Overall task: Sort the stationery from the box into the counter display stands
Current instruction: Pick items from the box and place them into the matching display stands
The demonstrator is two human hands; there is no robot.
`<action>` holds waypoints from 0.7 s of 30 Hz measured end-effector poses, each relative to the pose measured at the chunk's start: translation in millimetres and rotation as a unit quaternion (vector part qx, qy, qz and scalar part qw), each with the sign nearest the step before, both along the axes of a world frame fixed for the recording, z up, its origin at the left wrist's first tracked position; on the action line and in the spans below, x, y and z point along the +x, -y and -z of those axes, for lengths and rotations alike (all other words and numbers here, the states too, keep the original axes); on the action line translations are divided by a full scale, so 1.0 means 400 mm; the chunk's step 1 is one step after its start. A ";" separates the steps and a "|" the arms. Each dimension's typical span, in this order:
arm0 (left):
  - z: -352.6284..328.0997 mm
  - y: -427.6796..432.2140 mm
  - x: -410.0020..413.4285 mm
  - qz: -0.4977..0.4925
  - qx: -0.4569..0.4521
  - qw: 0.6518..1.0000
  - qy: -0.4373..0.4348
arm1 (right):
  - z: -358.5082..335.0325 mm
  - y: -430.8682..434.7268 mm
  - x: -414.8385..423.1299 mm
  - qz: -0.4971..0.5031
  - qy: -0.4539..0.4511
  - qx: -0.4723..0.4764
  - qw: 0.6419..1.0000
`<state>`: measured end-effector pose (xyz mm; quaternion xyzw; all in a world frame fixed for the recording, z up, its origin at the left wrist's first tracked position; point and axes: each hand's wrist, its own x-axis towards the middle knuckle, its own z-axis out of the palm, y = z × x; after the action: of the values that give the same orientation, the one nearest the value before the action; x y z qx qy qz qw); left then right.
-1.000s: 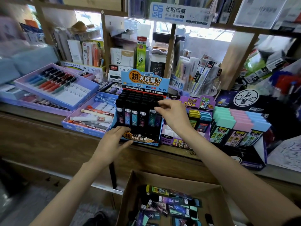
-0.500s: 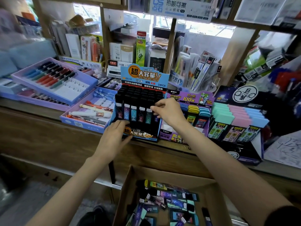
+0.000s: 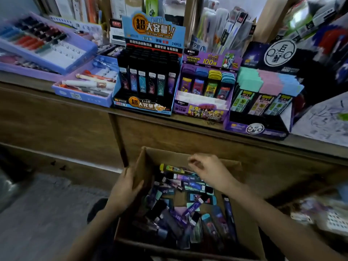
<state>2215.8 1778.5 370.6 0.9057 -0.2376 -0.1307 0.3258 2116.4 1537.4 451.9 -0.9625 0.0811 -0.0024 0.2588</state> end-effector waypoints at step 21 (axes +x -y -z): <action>0.120 -0.009 -0.027 -0.056 -0.140 0.988 -0.018 | 0.471 -0.048 0.128 0.039 -0.129 -0.116 0.984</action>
<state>2204.9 1782.1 322.4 0.8607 -0.1965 -0.0941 0.4601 2167.5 1556.6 263.3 -0.9744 0.1498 0.1021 0.1330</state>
